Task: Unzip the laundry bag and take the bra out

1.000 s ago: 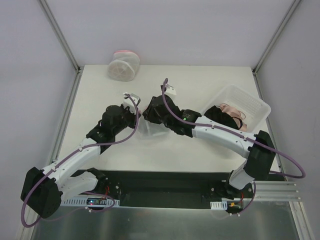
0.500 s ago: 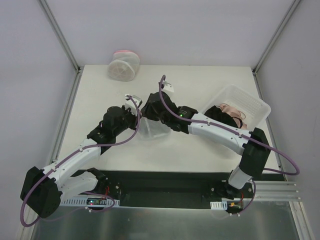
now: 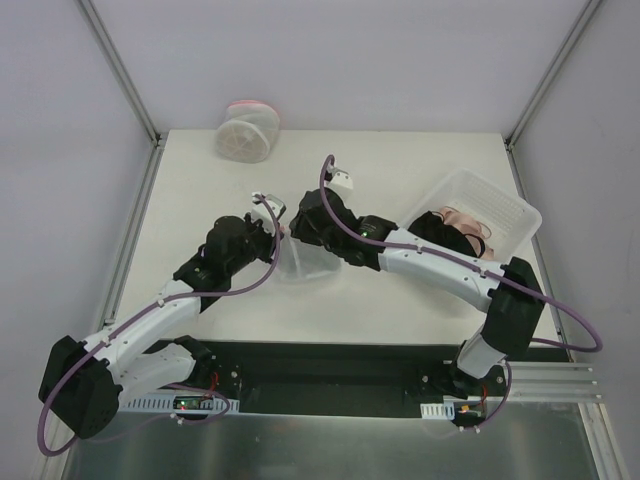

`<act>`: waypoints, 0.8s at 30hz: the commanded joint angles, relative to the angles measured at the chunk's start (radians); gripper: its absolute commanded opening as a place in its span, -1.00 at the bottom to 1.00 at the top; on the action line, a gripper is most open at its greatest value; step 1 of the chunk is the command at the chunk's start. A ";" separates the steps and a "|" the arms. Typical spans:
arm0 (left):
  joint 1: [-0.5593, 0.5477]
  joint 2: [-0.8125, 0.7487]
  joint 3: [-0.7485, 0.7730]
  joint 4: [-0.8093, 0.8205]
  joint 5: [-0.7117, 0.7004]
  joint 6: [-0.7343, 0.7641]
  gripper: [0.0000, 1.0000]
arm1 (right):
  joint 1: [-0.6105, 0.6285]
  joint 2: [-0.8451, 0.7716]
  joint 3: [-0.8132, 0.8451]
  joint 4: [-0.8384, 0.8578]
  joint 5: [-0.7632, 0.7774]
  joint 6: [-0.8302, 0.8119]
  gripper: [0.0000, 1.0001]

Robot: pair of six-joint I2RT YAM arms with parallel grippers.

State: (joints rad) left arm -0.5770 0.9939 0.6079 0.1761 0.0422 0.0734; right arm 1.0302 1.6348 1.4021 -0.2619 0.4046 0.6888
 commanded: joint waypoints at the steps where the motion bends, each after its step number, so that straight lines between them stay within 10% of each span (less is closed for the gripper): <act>1: -0.011 -0.043 -0.010 0.066 0.010 0.015 -1.00 | 0.004 -0.053 0.011 -0.033 0.060 -0.055 -0.30; 24: -0.014 -0.043 -0.010 0.049 -0.004 0.012 -1.00 | 0.014 0.046 0.132 -0.085 -0.027 -0.120 -0.41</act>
State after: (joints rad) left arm -0.5774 0.9783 0.6014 0.1749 0.0425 0.0845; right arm 1.0397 1.6794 1.4940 -0.3347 0.3870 0.5747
